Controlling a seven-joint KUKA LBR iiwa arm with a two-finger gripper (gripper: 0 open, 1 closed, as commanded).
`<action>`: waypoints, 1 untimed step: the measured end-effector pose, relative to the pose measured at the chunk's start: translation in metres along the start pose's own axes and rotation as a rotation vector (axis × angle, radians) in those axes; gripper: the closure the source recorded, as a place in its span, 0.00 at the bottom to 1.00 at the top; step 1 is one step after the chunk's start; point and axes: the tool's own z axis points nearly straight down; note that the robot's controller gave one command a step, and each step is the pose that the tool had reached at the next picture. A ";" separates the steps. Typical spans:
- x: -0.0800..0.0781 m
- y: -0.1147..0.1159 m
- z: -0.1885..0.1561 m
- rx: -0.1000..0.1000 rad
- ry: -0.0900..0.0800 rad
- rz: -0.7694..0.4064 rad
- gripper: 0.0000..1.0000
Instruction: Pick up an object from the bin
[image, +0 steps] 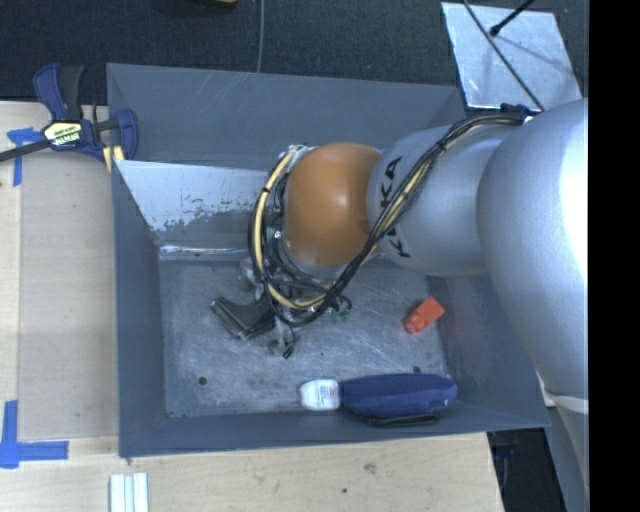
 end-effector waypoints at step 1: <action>-0.002 0.001 -0.003 -0.002 -0.005 0.001 1.00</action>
Offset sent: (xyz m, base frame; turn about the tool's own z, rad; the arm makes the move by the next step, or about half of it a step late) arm 0.0000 0.0000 0.0000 0.0000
